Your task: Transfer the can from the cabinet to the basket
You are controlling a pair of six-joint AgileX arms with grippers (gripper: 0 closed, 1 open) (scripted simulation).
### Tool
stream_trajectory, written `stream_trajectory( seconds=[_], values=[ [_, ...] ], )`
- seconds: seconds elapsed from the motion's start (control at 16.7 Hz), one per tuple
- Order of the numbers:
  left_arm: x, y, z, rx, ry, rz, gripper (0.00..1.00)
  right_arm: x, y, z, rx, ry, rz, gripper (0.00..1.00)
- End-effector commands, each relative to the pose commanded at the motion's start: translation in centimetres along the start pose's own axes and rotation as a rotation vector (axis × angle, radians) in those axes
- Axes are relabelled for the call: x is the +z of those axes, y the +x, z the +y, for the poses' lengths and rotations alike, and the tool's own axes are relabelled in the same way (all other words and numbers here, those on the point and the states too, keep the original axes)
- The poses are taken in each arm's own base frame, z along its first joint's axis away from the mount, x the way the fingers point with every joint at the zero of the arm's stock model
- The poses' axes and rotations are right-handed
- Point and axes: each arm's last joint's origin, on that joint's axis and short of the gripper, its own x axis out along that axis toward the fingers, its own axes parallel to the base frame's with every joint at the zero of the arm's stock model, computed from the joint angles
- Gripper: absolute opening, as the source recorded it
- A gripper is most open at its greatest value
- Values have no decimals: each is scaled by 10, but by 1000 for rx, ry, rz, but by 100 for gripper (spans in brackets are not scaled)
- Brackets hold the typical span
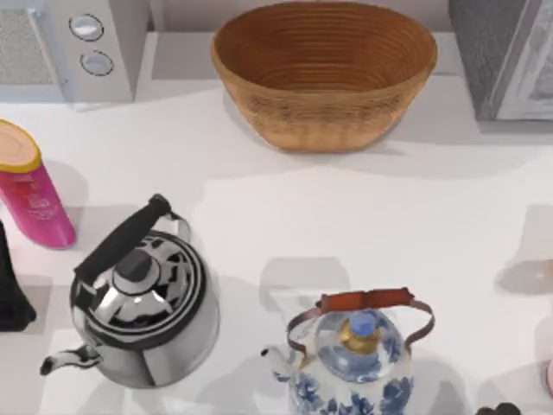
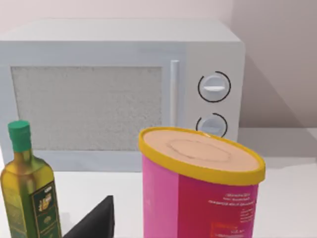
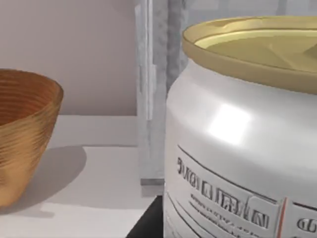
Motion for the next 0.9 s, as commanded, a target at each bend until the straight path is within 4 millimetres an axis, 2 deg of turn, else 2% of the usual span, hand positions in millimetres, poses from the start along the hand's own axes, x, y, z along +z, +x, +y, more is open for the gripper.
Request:
stream_trajectory(
  seconds=[0.18, 0.36, 0.78, 0.9],
  values=[
    [0, 0, 0, 0, 0, 0, 100, -49, -1, -4, 3, 7, -53, 0],
    [0, 0, 0, 0, 0, 0, 100, -74, 0, -6, 5, 9, -100, 0],
    [0, 0, 0, 0, 0, 0, 100, -82, 2, -6, 7, 10, -95, 0],
    [0, 0, 0, 0, 0, 0, 100, -73, 1, -5, 13, 10, -108, 0]
  ],
)
